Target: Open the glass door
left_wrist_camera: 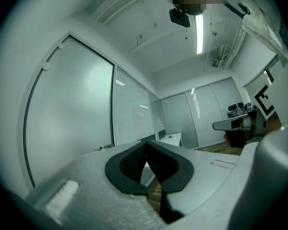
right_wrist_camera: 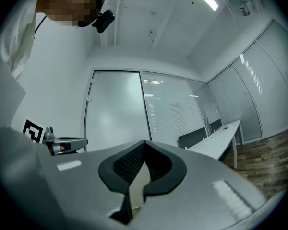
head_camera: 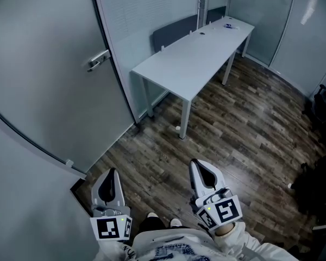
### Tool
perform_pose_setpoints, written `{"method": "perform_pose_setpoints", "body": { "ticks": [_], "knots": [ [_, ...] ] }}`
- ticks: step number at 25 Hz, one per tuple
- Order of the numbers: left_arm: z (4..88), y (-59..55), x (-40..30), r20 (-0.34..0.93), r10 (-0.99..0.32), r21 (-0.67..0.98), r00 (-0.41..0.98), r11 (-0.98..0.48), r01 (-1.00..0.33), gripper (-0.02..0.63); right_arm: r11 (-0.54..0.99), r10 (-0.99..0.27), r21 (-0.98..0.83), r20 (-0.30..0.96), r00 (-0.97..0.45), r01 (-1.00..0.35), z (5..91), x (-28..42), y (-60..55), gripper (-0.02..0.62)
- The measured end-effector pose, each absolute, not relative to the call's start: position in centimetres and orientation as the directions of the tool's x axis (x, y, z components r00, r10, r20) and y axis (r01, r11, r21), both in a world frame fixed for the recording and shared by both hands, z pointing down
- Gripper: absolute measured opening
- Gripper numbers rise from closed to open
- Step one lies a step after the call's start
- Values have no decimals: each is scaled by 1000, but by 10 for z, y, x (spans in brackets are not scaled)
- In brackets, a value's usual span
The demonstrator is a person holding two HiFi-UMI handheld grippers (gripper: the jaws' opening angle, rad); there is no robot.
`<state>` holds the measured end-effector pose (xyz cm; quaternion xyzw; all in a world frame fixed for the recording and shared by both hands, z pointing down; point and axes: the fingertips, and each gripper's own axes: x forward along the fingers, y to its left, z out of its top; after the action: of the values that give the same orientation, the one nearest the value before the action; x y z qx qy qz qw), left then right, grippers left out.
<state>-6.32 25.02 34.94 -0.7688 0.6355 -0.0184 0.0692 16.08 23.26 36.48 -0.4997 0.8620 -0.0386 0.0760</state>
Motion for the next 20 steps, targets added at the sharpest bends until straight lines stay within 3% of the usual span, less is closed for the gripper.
{"method": "perform_pose_setpoints", "body": {
  "ticks": [11, 20],
  "knots": [
    [358, 200, -83, -59, -984, -123, 168, -160, -979, 0, 503, -865, -133, -82, -496, -854, 372, 152, 180, 3],
    [371, 116, -128, -56, -984, -97, 170, -165, -982, 0, 513, -858, -112, -48, -511, -851, 379, 99, 100, 3]
  ]
}}
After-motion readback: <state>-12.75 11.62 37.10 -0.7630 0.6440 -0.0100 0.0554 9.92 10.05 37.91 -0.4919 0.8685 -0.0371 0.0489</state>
